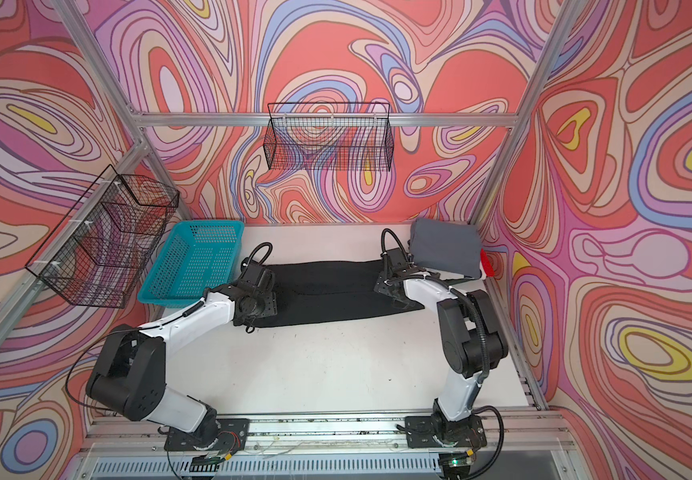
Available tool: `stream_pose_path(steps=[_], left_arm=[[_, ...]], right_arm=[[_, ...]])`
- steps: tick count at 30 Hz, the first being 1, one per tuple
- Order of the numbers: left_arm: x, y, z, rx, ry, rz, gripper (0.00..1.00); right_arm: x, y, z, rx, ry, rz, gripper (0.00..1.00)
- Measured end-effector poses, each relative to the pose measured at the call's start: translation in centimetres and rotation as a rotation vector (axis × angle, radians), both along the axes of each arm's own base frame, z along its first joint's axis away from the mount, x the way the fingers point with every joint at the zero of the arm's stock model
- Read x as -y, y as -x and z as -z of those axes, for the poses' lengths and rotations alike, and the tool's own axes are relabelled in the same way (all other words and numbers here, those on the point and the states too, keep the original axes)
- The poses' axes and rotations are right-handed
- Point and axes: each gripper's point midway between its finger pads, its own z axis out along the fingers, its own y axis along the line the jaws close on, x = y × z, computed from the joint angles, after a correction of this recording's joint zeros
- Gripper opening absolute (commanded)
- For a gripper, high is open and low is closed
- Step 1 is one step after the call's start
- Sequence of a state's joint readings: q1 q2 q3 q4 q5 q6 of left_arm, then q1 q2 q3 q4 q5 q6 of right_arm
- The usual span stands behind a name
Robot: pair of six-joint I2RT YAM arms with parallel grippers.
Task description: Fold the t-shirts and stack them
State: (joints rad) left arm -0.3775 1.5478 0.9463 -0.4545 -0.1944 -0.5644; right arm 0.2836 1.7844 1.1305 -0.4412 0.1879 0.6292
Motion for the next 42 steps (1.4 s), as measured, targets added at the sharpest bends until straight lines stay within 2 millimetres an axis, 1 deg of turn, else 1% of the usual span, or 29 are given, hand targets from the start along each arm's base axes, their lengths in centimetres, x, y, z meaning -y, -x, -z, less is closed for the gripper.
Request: stream_pose_path(steps=[3,4,6,7,8,9,10,14,15,16,23,27,28,29,33,34,37,38,42], left_arm=[[-0.1,-0.3,1.1,-0.021,0.01,-0.013,0.56],[-0.1,-0.4,1.4,-0.025,0.007,-0.014,0.5],[-0.3,-0.7,1.7,-0.029,0.001,-0.019,0.38],[-0.3,-0.9,1.9,-0.031,-0.001,-0.021,0.27],[-0.4,-1.2,1.9,-0.031,-0.005,-0.022,0.19],[-0.4,-1.5,1.9,-0.03,-0.009,-0.021,0.15],[-0.3,-1.8,1.9,-0.028,-0.013,-0.017,0.12],[-0.3,-3.0,0.9,0.004,-0.028,-0.017,0.07],[-0.4,-3.3,0.6,0.012,-0.034,-0.016,0.01],[-0.5,-3.5,0.3,0.021,-0.04,-0.017,0.0],[-0.8,-5.4,-1.5,0.076,-0.091,-0.011,0.0],[-1.0,-6.6,-1.5,0.08,-0.135,-0.002,0.0],[-1.0,-6.9,-1.4,0.076,-0.148,0.001,0.03],[-1.1,-7.2,-1.2,0.071,-0.164,0.004,0.1],[-1.6,-8.7,-0.6,0.053,-0.247,0.007,0.44],[-1.9,-9.0,-0.6,0.054,-0.269,0.003,0.47],[-2.5,-9.5,-1.2,0.066,-0.32,-0.006,0.5],[-2.7,-9.6,-1.5,0.071,-0.333,-0.01,0.52],[-3.0,-10.5,-3.3,0.109,-0.367,-0.014,0.54]], right_arm=[[0.0,0.0,0.0,-0.001,0.001,-0.007,0.92],[0.0,0.0,0.0,-0.002,0.001,-0.008,0.93],[-0.1,0.0,0.0,-0.002,0.002,-0.011,0.92],[-0.1,0.0,0.0,-0.002,0.003,-0.012,0.93],[-0.1,0.0,0.0,-0.002,0.004,-0.014,0.92],[0.0,0.0,0.0,-0.003,0.005,-0.015,0.93],[0.0,0.0,0.0,-0.003,0.005,-0.016,0.93],[0.0,0.2,0.1,-0.006,0.008,-0.018,0.93],[0.0,0.3,0.0,-0.004,0.008,-0.019,0.92],[0.1,0.3,-0.1,-0.004,0.009,-0.02,0.92],[0.2,0.5,-0.3,-0.007,0.014,-0.023,0.92],[0.2,0.7,-0.2,-0.014,0.018,-0.023,0.93],[0.3,0.8,-0.1,-0.016,0.02,-0.023,0.93],[0.3,0.8,-0.1,-0.016,0.021,-0.023,0.93],[0.4,1.0,0.0,-0.021,0.028,-0.027,0.93],[0.4,1.0,0.0,-0.023,0.029,-0.027,0.93],[0.5,1.2,-0.1,-0.022,0.03,-0.028,0.93],[0.5,1.2,-0.2,-0.021,0.03,-0.028,0.93],[0.6,1.4,-0.1,-0.028,0.034,-0.029,0.93]])
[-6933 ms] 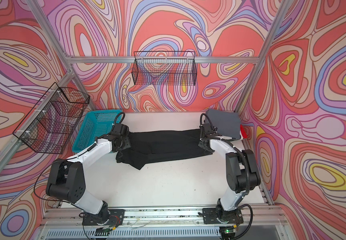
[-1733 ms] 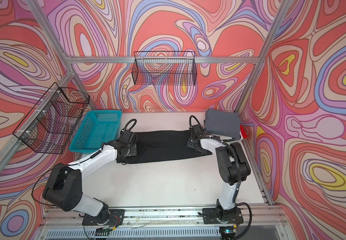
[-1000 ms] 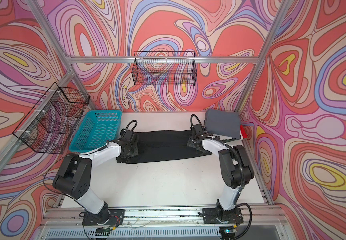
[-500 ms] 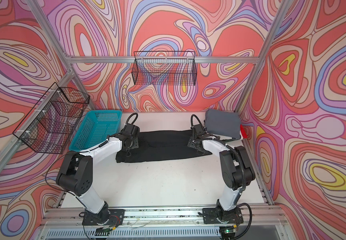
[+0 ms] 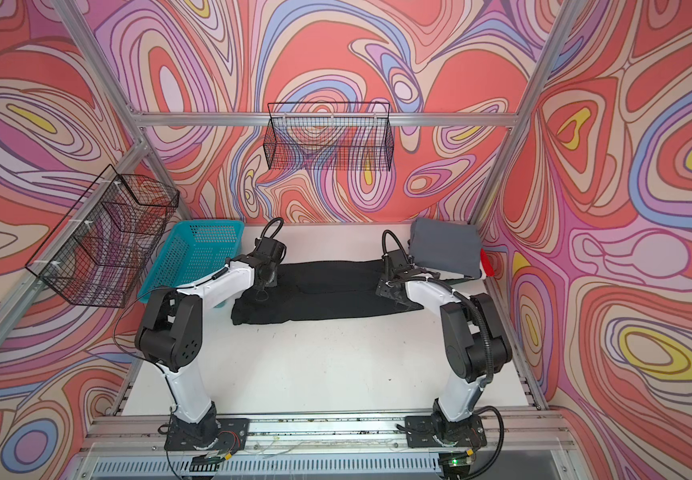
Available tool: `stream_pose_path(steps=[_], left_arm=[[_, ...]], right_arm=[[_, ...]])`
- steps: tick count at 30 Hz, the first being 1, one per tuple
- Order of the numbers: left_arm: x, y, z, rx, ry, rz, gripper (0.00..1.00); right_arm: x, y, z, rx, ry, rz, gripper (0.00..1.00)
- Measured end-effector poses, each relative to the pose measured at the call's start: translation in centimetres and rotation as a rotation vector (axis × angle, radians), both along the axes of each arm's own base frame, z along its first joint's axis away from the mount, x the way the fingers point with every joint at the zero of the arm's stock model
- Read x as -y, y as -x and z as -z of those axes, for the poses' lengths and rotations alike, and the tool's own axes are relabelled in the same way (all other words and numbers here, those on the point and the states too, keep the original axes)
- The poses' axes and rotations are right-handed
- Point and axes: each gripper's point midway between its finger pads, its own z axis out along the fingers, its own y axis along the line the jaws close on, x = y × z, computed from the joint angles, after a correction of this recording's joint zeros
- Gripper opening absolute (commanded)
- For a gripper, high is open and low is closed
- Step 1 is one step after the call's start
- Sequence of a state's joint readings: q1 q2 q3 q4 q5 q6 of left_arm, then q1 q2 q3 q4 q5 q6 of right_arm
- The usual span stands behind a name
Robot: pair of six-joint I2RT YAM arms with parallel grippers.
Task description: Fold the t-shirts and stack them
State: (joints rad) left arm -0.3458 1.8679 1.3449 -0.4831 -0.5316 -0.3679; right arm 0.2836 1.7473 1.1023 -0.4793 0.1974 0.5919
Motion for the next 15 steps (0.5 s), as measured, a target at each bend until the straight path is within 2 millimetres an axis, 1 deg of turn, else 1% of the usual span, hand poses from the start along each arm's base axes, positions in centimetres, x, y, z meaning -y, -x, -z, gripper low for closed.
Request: stream_pose_path(steps=[3,5,7,10,11,13,15], left_arm=[[0.1,-0.2,-1.6,0.033,0.009,0.0,0.56],[0.2,0.1,-2.9,0.056,0.031,0.004,0.61],[0.3,0.9,-4.2,0.088,0.07,0.015,0.64],[0.7,3.2,-5.7,0.128,0.135,0.042,0.65],[0.9,4.0,-6.0,0.136,0.156,0.054,0.64],[1.7,5.4,-6.0,0.14,0.197,0.082,0.59],[2.6,6.6,-5.2,0.126,0.234,0.113,0.51]], right_arm=[[0.1,0.3,0.0,-0.006,0.004,0.0,0.93],[0.2,0.4,-0.1,-0.004,0.005,0.001,0.93],[0.2,0.3,-0.3,0.002,0.005,0.001,0.93],[0.2,0.3,-0.6,0.008,0.004,-0.001,0.93],[0.2,0.3,-0.6,0.009,0.003,-0.001,0.93],[0.2,0.3,-0.6,0.011,0.003,-0.001,0.93],[0.1,0.3,-0.6,0.011,0.001,-0.002,0.93]])
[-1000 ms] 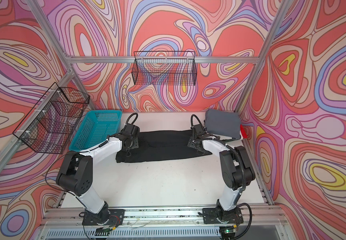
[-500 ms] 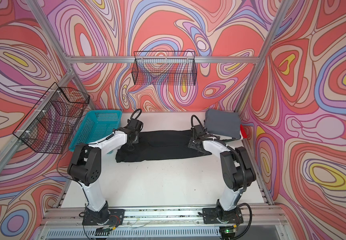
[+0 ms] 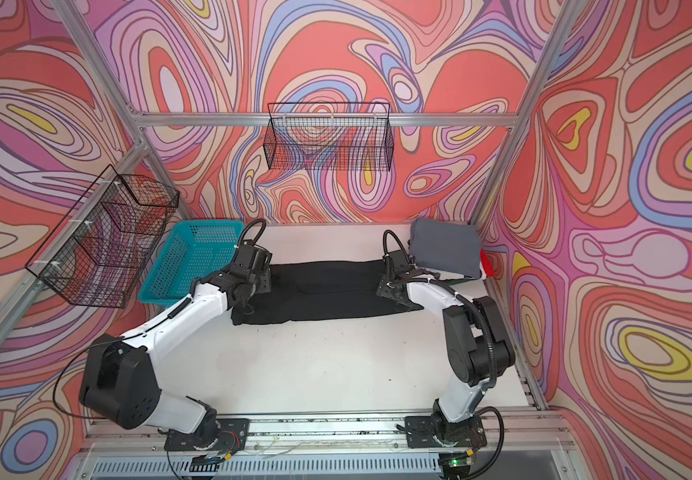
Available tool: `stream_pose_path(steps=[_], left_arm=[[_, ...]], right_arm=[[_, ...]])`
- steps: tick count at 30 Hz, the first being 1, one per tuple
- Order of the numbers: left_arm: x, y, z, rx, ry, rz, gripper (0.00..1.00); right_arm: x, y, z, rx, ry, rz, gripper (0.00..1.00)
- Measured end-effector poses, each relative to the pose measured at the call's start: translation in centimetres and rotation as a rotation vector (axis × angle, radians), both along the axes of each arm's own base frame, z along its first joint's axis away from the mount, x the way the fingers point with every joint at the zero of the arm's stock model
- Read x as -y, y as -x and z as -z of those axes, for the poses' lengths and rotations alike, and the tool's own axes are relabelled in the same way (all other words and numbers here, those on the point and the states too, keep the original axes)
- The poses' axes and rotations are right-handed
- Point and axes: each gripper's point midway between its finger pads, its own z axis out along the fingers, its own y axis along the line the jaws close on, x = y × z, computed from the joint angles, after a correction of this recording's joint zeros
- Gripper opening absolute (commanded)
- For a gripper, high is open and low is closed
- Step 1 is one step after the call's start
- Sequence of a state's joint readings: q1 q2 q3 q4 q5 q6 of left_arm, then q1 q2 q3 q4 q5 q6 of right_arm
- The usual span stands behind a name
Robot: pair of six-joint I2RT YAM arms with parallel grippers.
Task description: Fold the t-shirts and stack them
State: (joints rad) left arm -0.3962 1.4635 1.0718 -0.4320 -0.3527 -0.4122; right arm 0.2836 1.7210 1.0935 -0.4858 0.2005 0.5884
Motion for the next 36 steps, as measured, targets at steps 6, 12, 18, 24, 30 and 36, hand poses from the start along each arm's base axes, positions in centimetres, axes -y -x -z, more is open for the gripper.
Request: stream_pose_path(steps=[6,12,18,24,30,36], left_arm=[[1.5,2.6,4.8,-0.123,0.043,0.059,0.4],[2.0,2.7,8.2,-0.211,0.053,0.054,0.4],[0.6,1.0,11.4,-0.285,0.027,-0.006,0.36],[-1.4,-1.1,12.3,-0.295,0.032,-0.071,0.36],[-0.7,-4.9,9.6,-0.21,0.055,-0.068,0.36],[-1.4,-8.0,9.4,-0.182,0.057,-0.089,0.35]], right_arm=[[-0.3,0.0,0.2,0.003,-0.016,-0.007,0.93],[-0.5,0.1,0.4,-0.001,-0.029,-0.013,0.93],[-0.5,0.4,0.6,-0.005,-0.03,-0.015,0.93],[-0.1,1.7,1.1,-0.024,-0.024,-0.014,0.93],[0.4,3.0,2.3,-0.059,-0.009,-0.011,0.93],[1.1,3.6,2.7,-0.075,0.024,0.002,0.93]])
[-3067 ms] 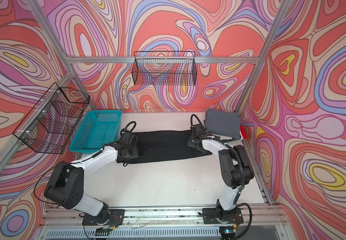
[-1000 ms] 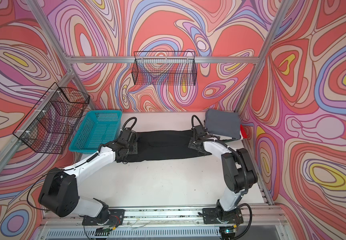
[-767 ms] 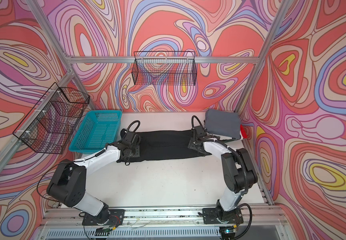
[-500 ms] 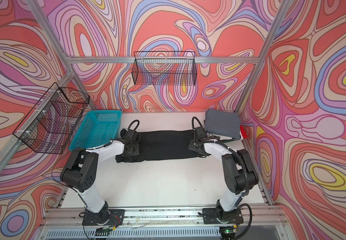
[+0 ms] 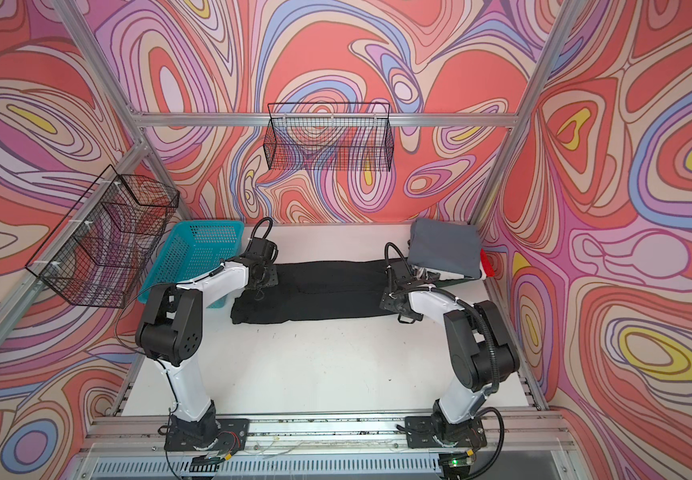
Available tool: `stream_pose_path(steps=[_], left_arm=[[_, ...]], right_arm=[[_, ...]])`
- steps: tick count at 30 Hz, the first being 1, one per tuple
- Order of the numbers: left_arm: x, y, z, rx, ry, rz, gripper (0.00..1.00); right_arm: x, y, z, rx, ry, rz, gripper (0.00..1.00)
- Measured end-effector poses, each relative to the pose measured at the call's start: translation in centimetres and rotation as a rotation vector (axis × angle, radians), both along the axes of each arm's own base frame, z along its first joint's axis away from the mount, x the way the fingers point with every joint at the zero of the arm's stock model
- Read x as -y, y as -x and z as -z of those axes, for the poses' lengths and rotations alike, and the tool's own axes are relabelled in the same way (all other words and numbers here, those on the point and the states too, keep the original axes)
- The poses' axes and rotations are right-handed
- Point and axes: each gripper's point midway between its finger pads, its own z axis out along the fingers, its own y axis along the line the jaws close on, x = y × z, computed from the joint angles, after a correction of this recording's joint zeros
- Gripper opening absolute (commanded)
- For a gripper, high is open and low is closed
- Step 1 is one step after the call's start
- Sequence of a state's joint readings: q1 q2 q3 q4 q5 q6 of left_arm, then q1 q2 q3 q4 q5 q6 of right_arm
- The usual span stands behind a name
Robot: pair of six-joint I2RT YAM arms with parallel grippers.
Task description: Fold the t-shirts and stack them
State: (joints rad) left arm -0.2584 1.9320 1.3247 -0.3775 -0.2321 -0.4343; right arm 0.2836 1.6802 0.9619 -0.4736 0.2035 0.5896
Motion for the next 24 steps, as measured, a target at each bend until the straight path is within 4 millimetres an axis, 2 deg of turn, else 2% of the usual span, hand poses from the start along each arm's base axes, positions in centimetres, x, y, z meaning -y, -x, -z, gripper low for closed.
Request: stream_pose_path(steps=[5,8,12,17,20,24], left_arm=[[-1.2,-0.5,1.4,-0.028,-0.021,-0.021,0.36],[-1.8,-0.6,1.4,-0.031,-0.028,-0.032,0.37],[-2.0,-1.6,0.1,-0.001,-0.038,-0.041,0.44],[-1.4,-2.8,-1.5,0.049,-0.014,-0.011,0.56],[-0.6,-2.6,-2.3,0.076,0.03,0.013,0.6],[0.3,-1.4,-4.0,0.113,0.096,0.04,0.63]], right_arm=[[0.4,0.3,-0.5,0.007,0.017,0.007,0.93],[0.6,0.3,-0.7,0.013,0.024,0.011,0.93],[0.8,0.5,-0.5,0.006,0.033,0.014,0.93],[1.0,1.0,-0.1,-0.007,0.039,0.018,0.93],[1.0,1.2,-0.1,-0.009,0.039,0.02,0.93],[1.0,1.0,-1.3,0.024,0.03,0.018,0.93]])
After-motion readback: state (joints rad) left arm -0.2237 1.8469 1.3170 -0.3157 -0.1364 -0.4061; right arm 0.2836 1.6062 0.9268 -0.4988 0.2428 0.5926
